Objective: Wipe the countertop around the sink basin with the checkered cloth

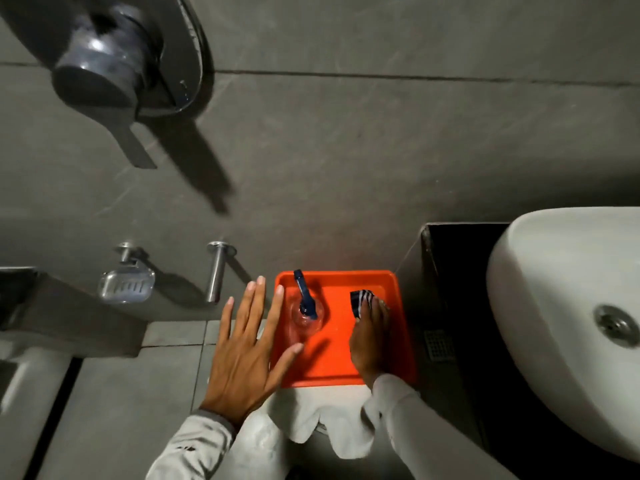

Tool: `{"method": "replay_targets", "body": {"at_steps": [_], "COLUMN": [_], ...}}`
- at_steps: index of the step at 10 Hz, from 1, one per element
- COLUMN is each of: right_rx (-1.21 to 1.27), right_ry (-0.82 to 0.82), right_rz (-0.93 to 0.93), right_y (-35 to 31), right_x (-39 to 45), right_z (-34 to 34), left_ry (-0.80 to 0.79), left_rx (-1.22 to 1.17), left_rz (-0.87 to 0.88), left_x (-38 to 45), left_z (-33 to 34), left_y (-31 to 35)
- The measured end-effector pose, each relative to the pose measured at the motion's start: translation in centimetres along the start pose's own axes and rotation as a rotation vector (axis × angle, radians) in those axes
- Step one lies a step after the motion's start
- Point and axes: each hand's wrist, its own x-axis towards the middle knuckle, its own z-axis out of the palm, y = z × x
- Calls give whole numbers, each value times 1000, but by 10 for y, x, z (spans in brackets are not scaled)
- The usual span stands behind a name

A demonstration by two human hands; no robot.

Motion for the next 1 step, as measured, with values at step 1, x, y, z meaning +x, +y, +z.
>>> {"method": "replay_targets", "body": {"at_steps": [1], "right_rx": [87], "right_ry": [116], "right_rz": [12], "right_y": [11], "right_x": [17], "right_z": [-55], "left_ry": [72], "left_rx": [-39], "left_rz": [41], "left_x": [29], "left_z": [-39], "left_y": [32]}}
